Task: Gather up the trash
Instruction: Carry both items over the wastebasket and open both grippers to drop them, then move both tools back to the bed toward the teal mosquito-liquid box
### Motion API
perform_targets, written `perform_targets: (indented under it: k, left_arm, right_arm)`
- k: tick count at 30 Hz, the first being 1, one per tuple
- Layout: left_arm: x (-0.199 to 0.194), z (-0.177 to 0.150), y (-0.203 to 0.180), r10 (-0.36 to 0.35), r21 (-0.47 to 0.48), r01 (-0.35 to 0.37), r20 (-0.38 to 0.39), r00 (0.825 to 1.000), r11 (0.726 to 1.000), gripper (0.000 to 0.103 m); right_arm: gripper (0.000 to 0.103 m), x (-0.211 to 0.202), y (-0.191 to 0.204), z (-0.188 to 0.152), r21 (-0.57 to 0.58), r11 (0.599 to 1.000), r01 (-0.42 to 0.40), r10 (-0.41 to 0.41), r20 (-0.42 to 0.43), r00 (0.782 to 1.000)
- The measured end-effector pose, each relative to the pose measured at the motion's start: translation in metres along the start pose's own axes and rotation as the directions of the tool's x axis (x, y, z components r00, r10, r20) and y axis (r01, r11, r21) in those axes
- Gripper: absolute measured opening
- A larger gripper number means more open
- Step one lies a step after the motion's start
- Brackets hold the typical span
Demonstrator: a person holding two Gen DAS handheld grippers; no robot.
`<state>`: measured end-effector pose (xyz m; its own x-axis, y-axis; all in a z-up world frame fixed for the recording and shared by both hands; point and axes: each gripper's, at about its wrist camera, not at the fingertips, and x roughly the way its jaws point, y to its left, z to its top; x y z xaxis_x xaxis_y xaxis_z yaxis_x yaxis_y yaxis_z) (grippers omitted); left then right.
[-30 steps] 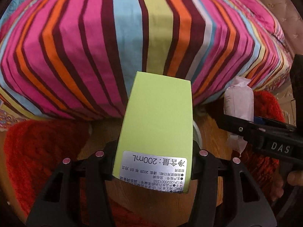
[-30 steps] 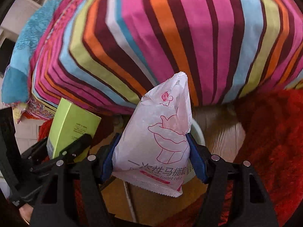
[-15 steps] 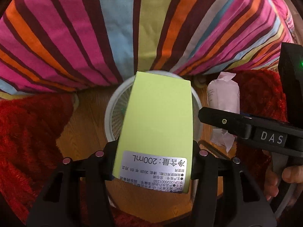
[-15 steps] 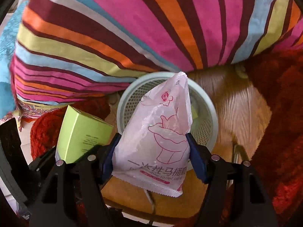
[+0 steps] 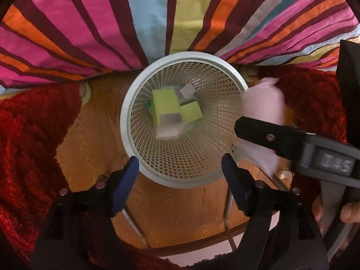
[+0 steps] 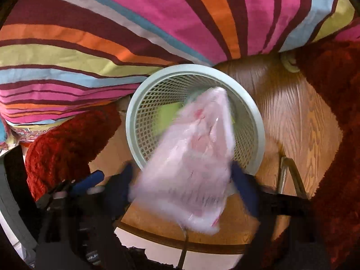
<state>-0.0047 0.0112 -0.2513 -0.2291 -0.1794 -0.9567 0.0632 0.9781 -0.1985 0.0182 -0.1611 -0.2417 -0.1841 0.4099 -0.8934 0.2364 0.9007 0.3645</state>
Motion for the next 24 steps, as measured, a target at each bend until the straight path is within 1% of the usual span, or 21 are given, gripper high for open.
perform_targets:
  k: [5, 10, 14, 16, 17, 18, 20, 21, 22, 23, 24]
  left_arm:
    - [-0.003, 0.001, -0.002, 0.005, -0.006, -0.005, 0.002, 1.0, 1.0, 0.074]
    - [-0.01, 0.0, -0.002, 0.009, -0.013, -0.008, 0.033, 0.999, 1.0, 0.074]
    - [-0.023, -0.002, 0.001, 0.008, -0.028, -0.005, 0.089, 0.996, 1.0, 0.074]
    - [-0.034, -0.003, 0.003, 0.014, -0.036, -0.009, 0.142, 0.99, 0.999, 0.074]
    - [-0.042, -0.005, 0.003, 0.024, -0.04, -0.017, 0.18, 0.983, 0.999, 0.074]
    - [-0.048, -0.006, 0.004, 0.033, -0.043, -0.025, 0.205, 0.978, 0.999, 0.074]
    - [-0.067, -0.009, 0.003, 0.058, -0.048, -0.046, 0.283, 0.957, 0.998, 0.074]
    - [-0.082, -0.012, 0.001, 0.072, -0.047, -0.059, 0.345, 0.936, 0.997, 0.074]
    - [-0.092, -0.014, 0.0, 0.079, -0.044, -0.067, 0.382, 0.921, 0.997, 0.074]
    - [-0.101, -0.015, -0.002, 0.084, -0.04, -0.074, 0.415, 0.906, 0.996, 0.074]
    - [-0.113, -0.017, -0.003, 0.091, -0.04, -0.082, 0.459, 0.884, 0.996, 0.074]
  right_arm:
    - [0.095, -0.004, 0.0, 0.001, 0.001, 1.0, -0.01, 0.01, 0.026, 1.0]
    - [0.095, -0.013, 0.0, 0.0, 0.004, 1.0, -0.012, 0.012, 0.065, 0.998]
    - [0.095, -0.035, 0.006, -0.006, -0.035, 0.999, -0.003, 0.009, 0.154, 0.988]
    - [0.095, -0.053, 0.012, -0.01, -0.075, 0.997, 0.008, 0.009, 0.227, 0.974]
    - [0.095, -0.064, 0.016, -0.012, -0.096, 0.995, 0.021, 0.005, 0.268, 0.963]
    - [0.095, -0.076, 0.02, -0.016, -0.119, 0.992, 0.042, -0.002, 0.318, 0.948]
    - [0.095, -0.099, 0.027, -0.023, -0.159, 0.984, 0.079, -0.007, 0.411, 0.912]
    - [0.095, -0.112, 0.032, -0.027, -0.18, 0.979, 0.1, -0.005, 0.465, 0.885]
    - [0.095, -0.124, 0.035, -0.031, -0.195, 0.974, 0.119, -0.002, 0.511, 0.859]
    - [0.095, -0.136, 0.039, -0.034, -0.207, 0.968, 0.141, 0.0, 0.562, 0.827]
    - [0.095, -0.149, 0.042, -0.037, -0.214, 0.962, 0.167, 0.0, 0.615, 0.789]
